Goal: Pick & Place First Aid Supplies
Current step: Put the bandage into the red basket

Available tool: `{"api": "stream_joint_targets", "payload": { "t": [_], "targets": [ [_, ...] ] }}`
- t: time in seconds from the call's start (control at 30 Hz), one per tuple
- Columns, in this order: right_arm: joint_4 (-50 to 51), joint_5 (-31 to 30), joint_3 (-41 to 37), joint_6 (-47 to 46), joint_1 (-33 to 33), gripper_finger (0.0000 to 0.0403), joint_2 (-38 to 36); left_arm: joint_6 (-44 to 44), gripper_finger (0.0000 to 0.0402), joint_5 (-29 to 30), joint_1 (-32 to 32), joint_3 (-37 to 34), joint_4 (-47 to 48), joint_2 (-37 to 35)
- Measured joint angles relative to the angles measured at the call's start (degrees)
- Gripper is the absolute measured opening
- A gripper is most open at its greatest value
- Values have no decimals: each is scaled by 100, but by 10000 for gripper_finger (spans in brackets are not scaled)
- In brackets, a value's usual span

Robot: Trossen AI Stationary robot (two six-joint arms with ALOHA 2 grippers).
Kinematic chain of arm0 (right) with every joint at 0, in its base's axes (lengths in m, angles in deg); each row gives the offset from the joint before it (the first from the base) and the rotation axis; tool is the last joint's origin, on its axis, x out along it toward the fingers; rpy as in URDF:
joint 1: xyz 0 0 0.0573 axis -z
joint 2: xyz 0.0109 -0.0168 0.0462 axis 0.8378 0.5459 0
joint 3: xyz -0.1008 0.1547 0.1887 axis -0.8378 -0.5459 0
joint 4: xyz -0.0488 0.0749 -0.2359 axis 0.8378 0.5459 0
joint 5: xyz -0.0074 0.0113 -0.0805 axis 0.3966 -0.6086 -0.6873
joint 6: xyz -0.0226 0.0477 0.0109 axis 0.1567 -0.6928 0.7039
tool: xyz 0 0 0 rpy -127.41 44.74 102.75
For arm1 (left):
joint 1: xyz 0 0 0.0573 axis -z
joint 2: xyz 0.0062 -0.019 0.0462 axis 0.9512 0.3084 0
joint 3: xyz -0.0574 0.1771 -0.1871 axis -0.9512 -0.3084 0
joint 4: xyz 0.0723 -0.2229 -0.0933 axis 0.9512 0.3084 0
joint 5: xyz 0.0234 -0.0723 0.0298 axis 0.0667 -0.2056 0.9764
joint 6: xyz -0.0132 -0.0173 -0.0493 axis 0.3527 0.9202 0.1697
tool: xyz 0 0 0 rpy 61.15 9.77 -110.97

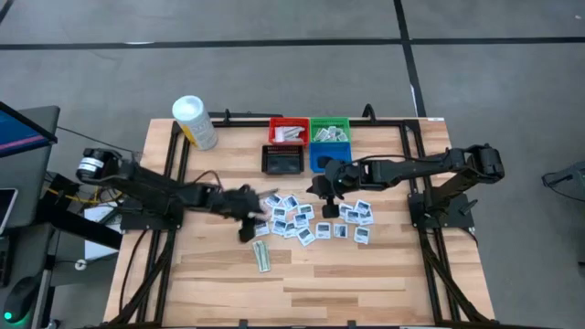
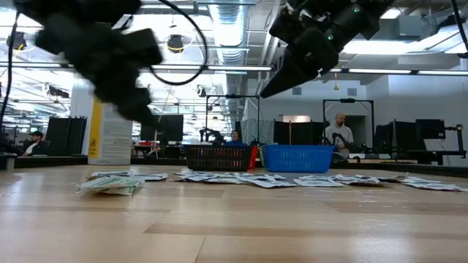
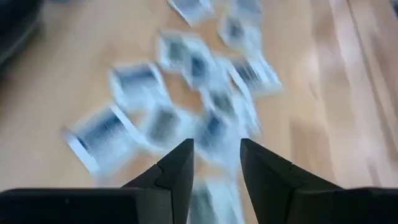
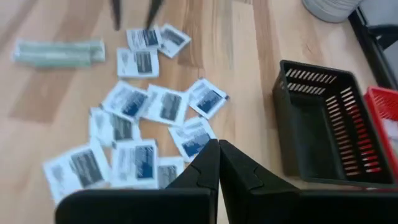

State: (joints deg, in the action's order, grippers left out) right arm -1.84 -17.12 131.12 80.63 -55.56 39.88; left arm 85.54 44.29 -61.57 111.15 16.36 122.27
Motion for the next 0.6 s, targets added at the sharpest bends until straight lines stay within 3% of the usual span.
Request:
{"api": "stream_joint_targets", "payload": {
  "t": [0.27,0.6],
  "targets": [
    [-463,-19,0,-1049,-231,1,2,-969,132,-2,1065,-360,313,-215],
    [-583,-22,0,-1677,-711,1,4,-3121,132,170,1117,-402,181,-34]
  ]
}}
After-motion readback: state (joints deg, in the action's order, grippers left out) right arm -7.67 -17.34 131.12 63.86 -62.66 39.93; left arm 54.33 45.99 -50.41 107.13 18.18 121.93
